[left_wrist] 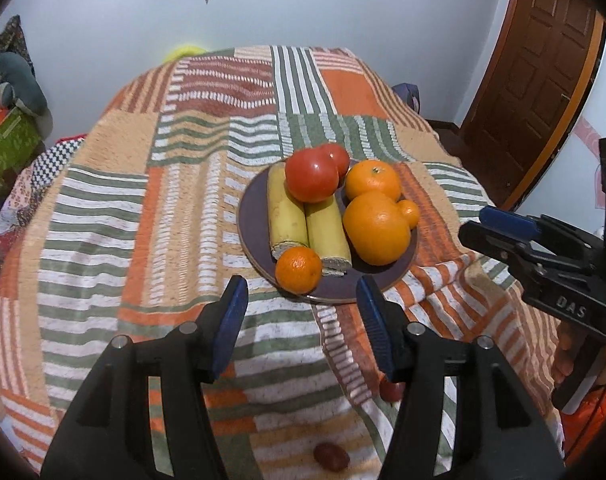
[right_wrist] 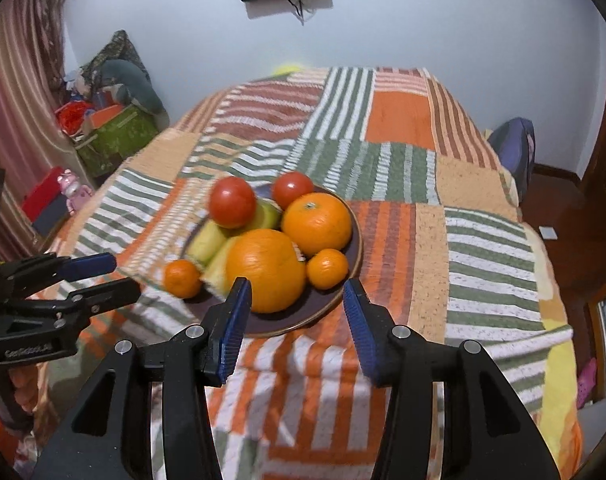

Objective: Organize fruits
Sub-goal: 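Grasp a red date with the left tool while the right tool grasps another date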

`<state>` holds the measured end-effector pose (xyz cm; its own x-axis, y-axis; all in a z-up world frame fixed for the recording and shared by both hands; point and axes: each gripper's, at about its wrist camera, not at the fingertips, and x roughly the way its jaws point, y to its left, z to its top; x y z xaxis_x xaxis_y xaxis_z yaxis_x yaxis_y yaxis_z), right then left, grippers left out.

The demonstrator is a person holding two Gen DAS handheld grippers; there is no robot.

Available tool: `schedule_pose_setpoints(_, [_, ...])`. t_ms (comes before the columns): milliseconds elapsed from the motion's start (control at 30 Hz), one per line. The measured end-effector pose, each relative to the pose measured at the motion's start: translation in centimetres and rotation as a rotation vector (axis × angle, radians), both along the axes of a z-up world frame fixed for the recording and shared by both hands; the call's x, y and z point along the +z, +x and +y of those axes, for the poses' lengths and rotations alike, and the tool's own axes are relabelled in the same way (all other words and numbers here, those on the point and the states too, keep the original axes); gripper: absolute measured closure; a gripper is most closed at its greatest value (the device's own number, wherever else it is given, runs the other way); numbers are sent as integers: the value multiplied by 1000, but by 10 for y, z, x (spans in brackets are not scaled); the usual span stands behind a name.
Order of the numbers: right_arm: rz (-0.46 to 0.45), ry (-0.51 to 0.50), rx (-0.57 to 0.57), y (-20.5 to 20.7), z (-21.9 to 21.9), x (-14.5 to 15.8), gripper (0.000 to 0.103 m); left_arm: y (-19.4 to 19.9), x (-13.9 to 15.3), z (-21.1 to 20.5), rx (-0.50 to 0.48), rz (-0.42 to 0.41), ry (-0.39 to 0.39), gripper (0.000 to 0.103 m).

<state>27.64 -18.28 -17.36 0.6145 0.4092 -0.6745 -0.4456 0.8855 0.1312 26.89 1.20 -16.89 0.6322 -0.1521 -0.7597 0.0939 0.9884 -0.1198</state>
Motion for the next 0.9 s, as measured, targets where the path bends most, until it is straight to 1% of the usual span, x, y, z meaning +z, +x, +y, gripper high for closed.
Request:
schedule_pose_setpoints(100, [-17, -1, 9, -17, 2, 8, 58, -15, 9, 2, 5, -18, 3, 46])
schedule_pose_setpoints(167, [-25, -3, 14, -27, 4, 11, 55, -25, 13, 5, 10, -26, 5, 44])
schedule_pose_setpoints(200, [-27, -6, 16, -31, 5, 11, 54, -30, 15, 6, 12, -30, 10, 44])
schedule_pose_setpoints(400, [-7, -12, 34, -52, 13, 4, 54, -57, 15, 13, 13, -28, 33, 44])
schedule_pose_setpoints(633, [57, -27, 71, -67, 28, -21, 54, -75, -5, 16, 3, 22, 39, 44])
schedule_pose_setpoints(900, [155, -8, 105, -63, 45, -55, 54, -84, -29, 13, -9, 63, 19, 44])
